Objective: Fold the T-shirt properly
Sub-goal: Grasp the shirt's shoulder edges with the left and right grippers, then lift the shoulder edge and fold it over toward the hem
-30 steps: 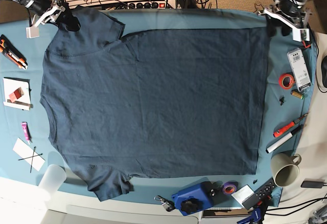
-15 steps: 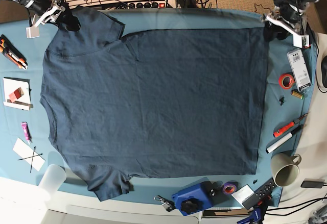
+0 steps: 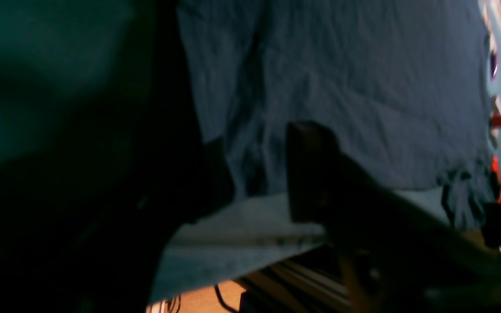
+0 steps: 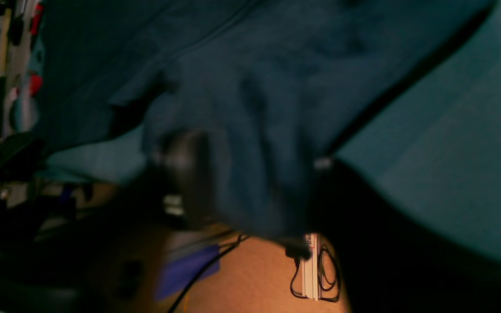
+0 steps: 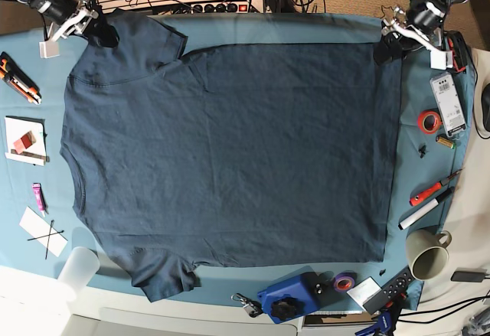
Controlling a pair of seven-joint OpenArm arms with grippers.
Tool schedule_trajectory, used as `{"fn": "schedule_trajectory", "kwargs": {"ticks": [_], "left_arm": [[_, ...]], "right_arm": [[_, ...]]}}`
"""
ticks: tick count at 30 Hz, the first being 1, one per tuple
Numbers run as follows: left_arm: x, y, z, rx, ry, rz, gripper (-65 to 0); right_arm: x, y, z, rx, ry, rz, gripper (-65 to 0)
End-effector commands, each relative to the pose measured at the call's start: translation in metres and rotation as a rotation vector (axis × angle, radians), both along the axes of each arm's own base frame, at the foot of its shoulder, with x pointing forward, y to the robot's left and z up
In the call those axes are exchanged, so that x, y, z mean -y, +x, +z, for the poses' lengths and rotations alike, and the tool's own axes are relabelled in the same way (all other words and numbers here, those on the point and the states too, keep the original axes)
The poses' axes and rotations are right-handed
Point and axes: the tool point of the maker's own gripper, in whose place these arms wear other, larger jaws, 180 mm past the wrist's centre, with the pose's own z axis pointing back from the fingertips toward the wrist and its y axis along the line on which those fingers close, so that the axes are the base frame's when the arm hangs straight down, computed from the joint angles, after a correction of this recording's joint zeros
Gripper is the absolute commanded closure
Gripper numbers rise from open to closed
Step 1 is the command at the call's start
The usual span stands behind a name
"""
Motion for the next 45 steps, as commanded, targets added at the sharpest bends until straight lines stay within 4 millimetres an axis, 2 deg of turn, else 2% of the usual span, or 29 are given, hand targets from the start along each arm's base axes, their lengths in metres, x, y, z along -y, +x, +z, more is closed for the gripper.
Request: {"fn": "schedule_trajectory", "kwargs": {"ticks": [1, 4, 6, 9, 14, 19, 28, 32, 36, 41, 45], "left_arm": [[0.002, -0.018, -0.018, -0.113, 0.033, -0.037, -21.2], [0.004, -0.014, -0.018, -0.107, 0.039, -0.037, -8.5], [0.003, -0.014, -0.017, -0.104, 0.038, -0.036, 0.0], [0.006, -0.016, -0.017, -0.113, 0.038, -0.058, 0.0], [0.010, -0.021, -0.006, -0.126, 0.060, -0.098, 0.0], [0.011, -0.027, 0.013, -0.103, 0.130, -0.139, 0.0], [0.012, -0.054, 0.030, -0.128, 0.210, -0.189, 0.0], [-0.002, -0.066, 0.043, -0.138, 0.267, -0.172, 0.0], [-0.021, -0.070, 0.055, -0.135, 0.326, -0.140, 0.0], [-0.016, -0.063, 0.061, -0.090, 0.284, -0.133, 0.0], [-0.015, -0.046, 0.066, -0.039, 0.288, -0.131, 0.0]], "right_arm": [[0.001, -0.017, -0.014, -0.100, -0.039, 0.042, -17.1], [0.001, -0.009, -0.012, -0.081, -0.040, 0.042, -2.7], [0.000, -0.007, -0.010, -0.075, -0.041, 0.043, 0.0], [0.002, -0.005, -0.006, -0.061, -0.049, 0.043, 0.0], [0.010, -0.008, 0.019, -0.017, -0.072, 0.042, 0.0], [0.017, -0.026, 0.037, -0.015, -0.111, 0.042, 0.0], [0.024, -0.064, 0.060, -0.058, -0.070, 0.025, 0.0], [0.039, -0.076, 0.067, -0.074, -0.107, -0.013, 0.0], [0.047, -0.071, 0.076, -0.048, -0.143, -0.019, 0.0], [0.044, -0.050, 0.083, 0.020, -0.152, -0.008, 0.0], [0.044, -0.034, 0.087, 0.073, -0.153, -0.011, 0.0]]}}
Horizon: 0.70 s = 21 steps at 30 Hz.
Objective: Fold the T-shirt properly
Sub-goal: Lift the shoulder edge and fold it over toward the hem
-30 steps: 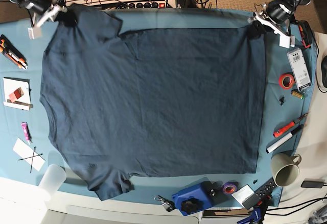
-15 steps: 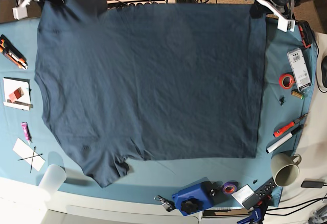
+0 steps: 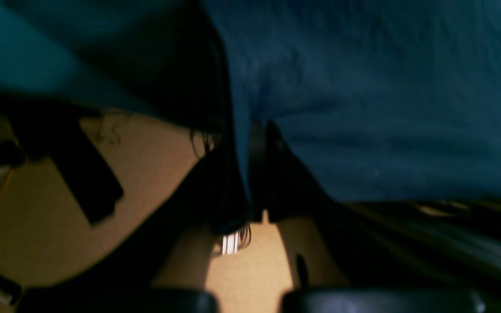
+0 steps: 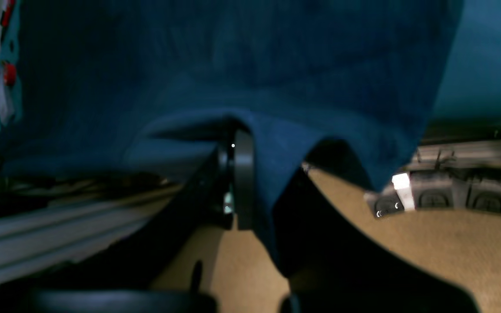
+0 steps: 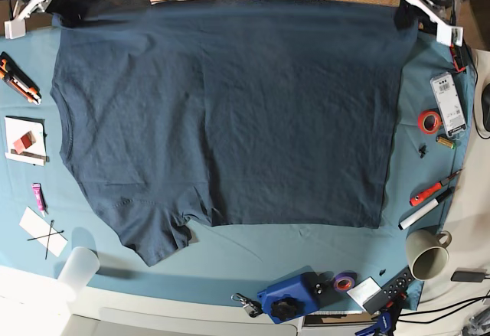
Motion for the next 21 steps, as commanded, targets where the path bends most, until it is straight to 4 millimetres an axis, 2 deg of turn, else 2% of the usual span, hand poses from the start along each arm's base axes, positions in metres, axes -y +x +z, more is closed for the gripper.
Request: {"fn": "schedule_trajectory", "kwargs": {"ticks": [1, 7, 11, 19, 21], "left_arm": [[-0.002, 0.010, 0.010, 0.050, 0.008, 0.000, 0.0], [-0.008, 0.038, 0.021, 0.144, 0.035, 0.015, 0.0], [-0.010, 0.049, 0.026, 0.180, 0.050, 0.014, 0.0], [0.001, 0.072, 0.013, 0.209, 0.030, -0.005, 0.0], [-0.005, 0.083, 0.014, 0.228, 0.064, 0.023, 0.0]], "right_arm": [[0.006, 0.007, 0.009, 0.030, -0.029, 0.003, 0.0], [0.006, 0.032, 0.008, 0.070, -0.060, 0.028, 0.0], [0.009, 0.053, 0.004, 0.089, -0.123, 0.042, 0.0], [-0.002, 0.086, -0.008, 0.106, -0.184, 0.096, 0.0], [-0.001, 0.097, -0.007, 0.128, -0.211, 0.094, 0.0]]}}
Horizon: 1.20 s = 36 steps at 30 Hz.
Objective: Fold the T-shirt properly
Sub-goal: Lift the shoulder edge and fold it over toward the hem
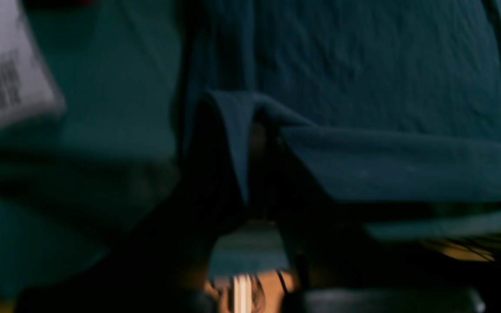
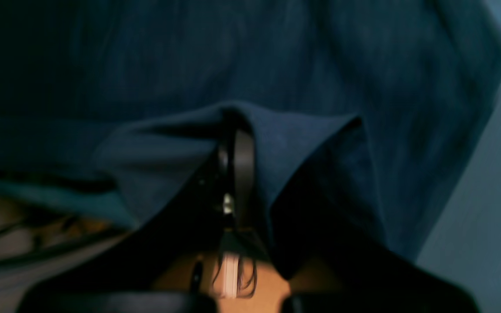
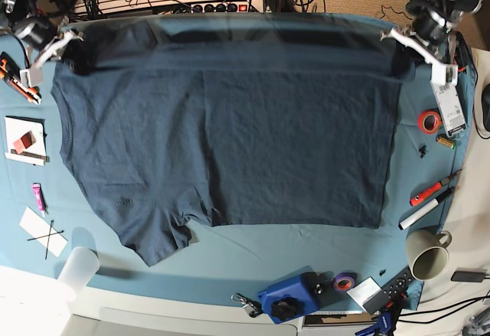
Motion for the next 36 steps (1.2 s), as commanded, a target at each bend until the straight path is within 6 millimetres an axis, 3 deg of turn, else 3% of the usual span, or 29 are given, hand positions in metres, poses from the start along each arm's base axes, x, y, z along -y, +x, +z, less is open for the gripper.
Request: {"fn": "schedule_trajectory", "kwargs": {"ticks": [1, 5, 10, 18, 23, 30, 36], "left_arm": [[-0.009, 0.013, 0.014, 0.067, 0.028, 0.027, 0.0], [-0.010, 0.034, 0.021, 0.114, 0.040, 0.014, 0.0], [-0.001, 0.051, 0.004, 0.099, 0.064, -0.025, 0.0], [0.007, 0.087, -0.006, 0.112, 0.099, -0.049, 0.0], [0.004, 0.110, -0.013, 0.111, 0.094, -0.040, 0.0], [0.000, 0.133, -0.031, 0.076, 0.041, -0.013, 0.0], [0.000, 0.154, -0.017, 0.121, 0.034, -0.008, 0.0]], "right_arm": [[0.006, 0.012, 0.012, 0.054, -0.031, 0.003, 0.0], [0.007, 0.034, 0.013, 0.090, -0.088, 0.009, 0.0], [0.000, 0.061, 0.002, 0.098, -0.086, 0.024, 0.0], [0.015, 0.107, -0.002, 0.154, -0.047, -0.049, 0.0], [0.015, 0.134, 0.002, 0.182, -0.029, -0.060, 0.0], [0.011, 0.166, -0.010, 0.193, -0.056, -0.052, 0.0], [0.017, 0.183, -0.007, 0.227, -0.036, -0.097, 0.0]]}}
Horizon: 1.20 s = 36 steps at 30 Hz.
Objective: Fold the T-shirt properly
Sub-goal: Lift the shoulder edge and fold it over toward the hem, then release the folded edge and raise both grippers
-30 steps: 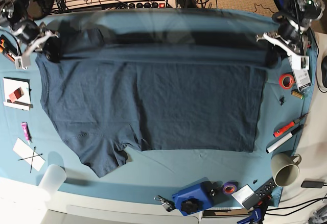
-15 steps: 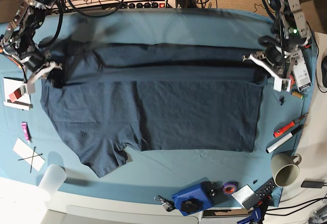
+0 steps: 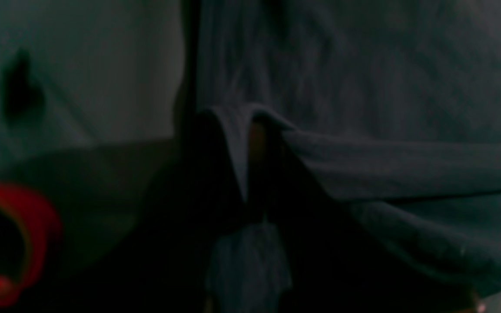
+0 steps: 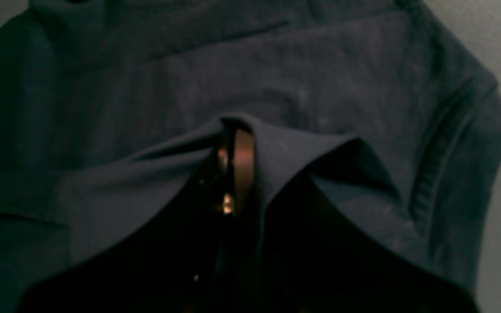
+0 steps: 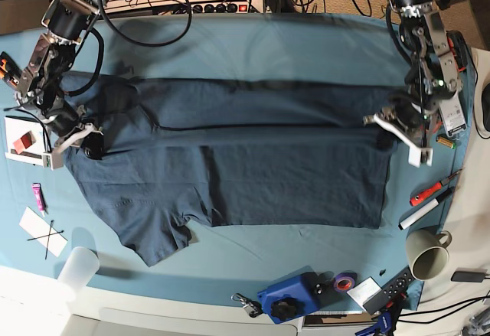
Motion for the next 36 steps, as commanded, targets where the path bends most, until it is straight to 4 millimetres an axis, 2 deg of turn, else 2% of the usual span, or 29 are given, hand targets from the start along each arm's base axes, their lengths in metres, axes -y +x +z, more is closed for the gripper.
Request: {"fn": "schedule_trajectory", "kwargs": {"ticks": [1, 6, 10, 14, 20, 21, 22, 24, 26, 27, 28, 32, 36], "left_arm": [[-0.006, 0.013, 0.018, 0.065, 0.010, 0.011, 0.0], [-0.007, 0.026, 0.019, 0.068, -0.007, 0.018, 0.0], [-0.005, 0.035, 0.012, 0.055, -0.035, 0.011, 0.0], [0.000, 0.048, 0.018, 0.074, -0.053, -0.004, 0.0], [-0.001, 0.052, 0.022, 0.082, -0.046, -0.007, 0.0], [-0.001, 0.052, 0.022, 0.082, -0.047, -0.007, 0.0], [-0.001, 0.052, 0.022, 0.082, -0.047, -0.007, -1.8], [-0.001, 0.052, 0.022, 0.083, -0.046, -0.008, -15.1], [-0.002, 0.051, 0.022, 0.078, -0.042, -0.007, -26.7], [-0.004, 0.051, 0.021, 0.071, -0.039, -0.009, -30.2], [-0.006, 0.050, 0.022, 0.067, -0.034, -0.010, -32.2], [-0.016, 0.049, 0.027, 0.039, -0.019, -0.017, -32.4], [-0.015, 0.044, 0.041, 0.005, -0.033, -0.057, -32.4]], "right_arm": [[0.011, 0.015, 0.025, 0.079, -0.018, -0.021, 0.0], [0.013, 0.022, 0.033, 0.115, -0.027, -0.030, 0.0], [0.019, 0.022, 0.031, 0.105, -0.055, -0.049, 0.0], [0.021, 0.023, 0.032, 0.112, -0.059, -0.056, 0.0], [0.017, 0.022, 0.032, 0.113, -0.065, -0.026, 0.0], [0.018, 0.022, 0.033, 0.116, -0.065, -0.027, -5.9], [0.018, 0.023, 0.034, 0.120, -0.064, -0.027, -12.2], [0.017, 0.024, 0.035, 0.127, -0.058, -0.028, -21.6], [0.017, 0.024, 0.038, 0.135, -0.054, -0.026, -22.8], [0.018, 0.024, 0.041, 0.134, -0.049, -0.022, -22.8], [0.017, 0.024, 0.046, 0.137, -0.038, -0.016, -22.8], [0.023, 0.025, 0.078, 0.191, -0.048, 0.005, -22.8], [0.033, 0.019, 0.106, 0.223, -0.081, -0.001, -22.8]]}}
